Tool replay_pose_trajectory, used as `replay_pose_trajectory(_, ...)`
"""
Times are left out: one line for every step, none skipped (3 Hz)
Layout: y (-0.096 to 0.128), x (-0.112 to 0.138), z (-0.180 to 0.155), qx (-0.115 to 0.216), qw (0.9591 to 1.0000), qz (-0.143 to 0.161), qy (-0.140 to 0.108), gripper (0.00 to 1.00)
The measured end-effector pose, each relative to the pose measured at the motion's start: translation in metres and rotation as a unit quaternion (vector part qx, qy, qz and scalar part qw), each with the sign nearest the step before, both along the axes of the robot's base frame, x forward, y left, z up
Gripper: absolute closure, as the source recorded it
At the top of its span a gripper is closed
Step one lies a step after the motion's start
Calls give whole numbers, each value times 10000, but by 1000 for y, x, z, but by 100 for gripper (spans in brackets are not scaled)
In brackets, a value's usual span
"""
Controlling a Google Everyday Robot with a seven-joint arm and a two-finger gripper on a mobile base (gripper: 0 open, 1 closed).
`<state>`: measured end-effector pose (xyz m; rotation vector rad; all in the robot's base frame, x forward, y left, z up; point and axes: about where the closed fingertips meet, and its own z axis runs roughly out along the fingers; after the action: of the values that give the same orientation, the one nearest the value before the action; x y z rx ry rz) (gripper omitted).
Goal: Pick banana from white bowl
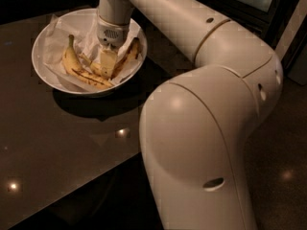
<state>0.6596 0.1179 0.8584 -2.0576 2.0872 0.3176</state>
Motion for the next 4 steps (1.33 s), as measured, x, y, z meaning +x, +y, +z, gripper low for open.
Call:
replay_pose_trajectory(3,3,-6,-14,10000,1,90,70)
replay_pose_trajectory(3,3,-6,-13,10000,1,90,93)
replay_pose_trajectory(3,3,-6,-13,10000,1,90,100)
replay_pose_trajectory(3,3,-6,-14,10000,1,89,100)
